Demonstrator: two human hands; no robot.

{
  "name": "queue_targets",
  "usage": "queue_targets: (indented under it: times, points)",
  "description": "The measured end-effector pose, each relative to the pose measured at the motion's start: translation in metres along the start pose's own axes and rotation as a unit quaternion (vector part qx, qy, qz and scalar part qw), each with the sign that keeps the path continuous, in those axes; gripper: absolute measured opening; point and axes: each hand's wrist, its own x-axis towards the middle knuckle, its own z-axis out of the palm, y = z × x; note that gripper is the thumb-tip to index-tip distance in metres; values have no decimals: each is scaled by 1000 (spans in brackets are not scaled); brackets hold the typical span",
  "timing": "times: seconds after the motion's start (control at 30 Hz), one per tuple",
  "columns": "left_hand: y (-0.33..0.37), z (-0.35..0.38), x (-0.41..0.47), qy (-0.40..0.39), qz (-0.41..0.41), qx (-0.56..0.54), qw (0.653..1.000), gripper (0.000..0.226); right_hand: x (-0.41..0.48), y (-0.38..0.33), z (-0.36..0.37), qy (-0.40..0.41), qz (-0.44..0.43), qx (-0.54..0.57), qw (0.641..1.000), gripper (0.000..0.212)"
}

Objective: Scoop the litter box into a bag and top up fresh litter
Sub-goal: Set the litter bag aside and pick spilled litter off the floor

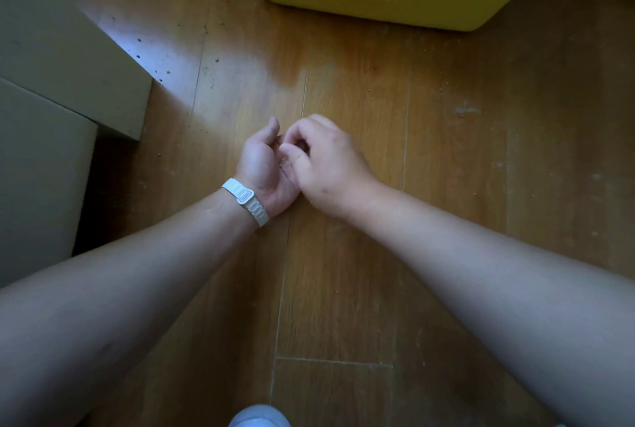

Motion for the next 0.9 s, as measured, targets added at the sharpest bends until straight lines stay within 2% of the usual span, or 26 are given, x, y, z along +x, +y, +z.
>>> queue_targets:
  times: [0.1,0.2,0.3,0.37,0.47,0.7,0.9]
  points:
    - [1,2,-2,-15,-12,-2,1000,67,-2,2,0,-11,-30,-22,999,12]
    - [4,5,-6,17,11,43,999,69,0,21,-8,35,-30,-35,998,16]
    - [6,3,-9,57,19,89,994,65,2,56,-22,78,47,-74,993,15]
    - [7,1,-11,62,19,93,994,62,1,79,-31,59,106,-113,986,18]
    - [8,-1,-13,68,19,93,993,62,2,98,-37,39,143,-131,980,16]
    - [6,-3,-7,80,14,104,991,63,14,99,-30,36,123,-133,983,24]
    - [4,-4,-2,81,9,107,991,63,17,99,-28,23,95,-155,983,16]
